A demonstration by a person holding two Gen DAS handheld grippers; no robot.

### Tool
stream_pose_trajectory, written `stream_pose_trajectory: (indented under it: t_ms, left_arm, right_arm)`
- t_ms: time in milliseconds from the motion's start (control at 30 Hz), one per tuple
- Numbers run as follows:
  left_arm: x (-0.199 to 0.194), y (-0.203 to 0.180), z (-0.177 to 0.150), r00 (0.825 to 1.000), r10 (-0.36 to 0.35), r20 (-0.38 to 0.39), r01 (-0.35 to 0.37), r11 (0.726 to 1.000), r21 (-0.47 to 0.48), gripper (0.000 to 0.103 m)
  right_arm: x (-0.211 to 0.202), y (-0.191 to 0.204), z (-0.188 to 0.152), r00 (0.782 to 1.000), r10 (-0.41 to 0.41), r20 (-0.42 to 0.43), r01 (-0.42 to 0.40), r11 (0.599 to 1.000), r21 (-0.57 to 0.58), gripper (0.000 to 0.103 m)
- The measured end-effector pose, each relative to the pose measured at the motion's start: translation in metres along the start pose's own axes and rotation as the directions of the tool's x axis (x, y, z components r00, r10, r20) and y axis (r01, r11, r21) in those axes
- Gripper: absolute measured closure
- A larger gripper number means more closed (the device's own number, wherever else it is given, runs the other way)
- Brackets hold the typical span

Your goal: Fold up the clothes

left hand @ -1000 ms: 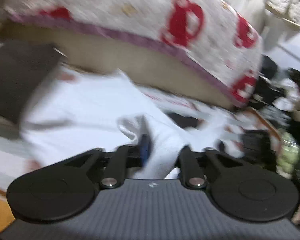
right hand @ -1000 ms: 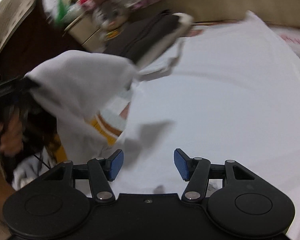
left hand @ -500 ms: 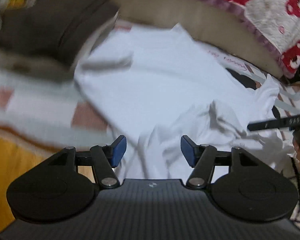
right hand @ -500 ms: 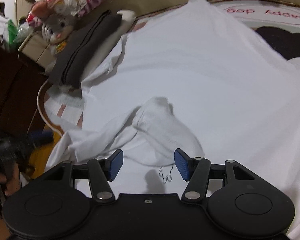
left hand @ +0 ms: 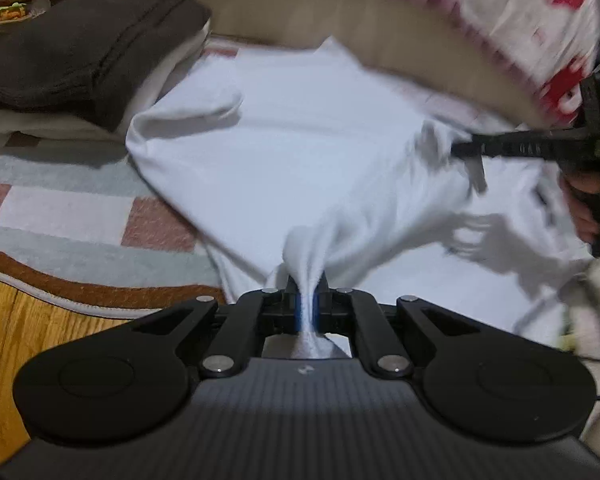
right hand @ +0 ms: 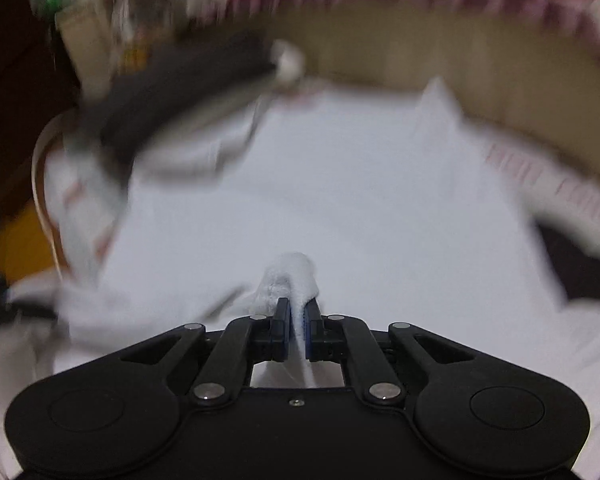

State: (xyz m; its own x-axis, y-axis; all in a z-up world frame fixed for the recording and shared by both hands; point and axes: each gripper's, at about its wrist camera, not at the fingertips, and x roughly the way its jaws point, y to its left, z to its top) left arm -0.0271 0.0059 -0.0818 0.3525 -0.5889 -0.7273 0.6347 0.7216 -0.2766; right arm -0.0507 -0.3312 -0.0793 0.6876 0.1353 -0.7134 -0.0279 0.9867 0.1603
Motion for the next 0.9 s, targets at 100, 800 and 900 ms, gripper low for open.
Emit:
stream_pose_trajectory:
  t_ms: [100, 800, 900]
  left_arm:
    - [-0.016, -0.005, -0.009, 0.996, -0.087, 0.014, 0.086, 0.994, 0.069, 0.098]
    - [0.022, -0.039, -0.029, 0.975, -0.158, -0.155, 0.180, 0.974, 0.139, 0.096]
    - [0.026, -0.035, -0.030, 0.975, -0.151, -0.163, 0.171, 0.978, 0.117, 0.096]
  right_arm:
    - [-0.044, -0.017, 0.011, 0.992, -0.031, 0.122, 0.035, 0.999, -0.034, 0.096]
    - [0.004, -0.106, -0.049, 0.914, 0.405, 0.007, -0.247, 0.544, 0.802, 0.034]
    - [0.010, -0.099, -0.049, 0.965, 0.261, -0.017, -0.123, 0.511, 0.851, 0.032]
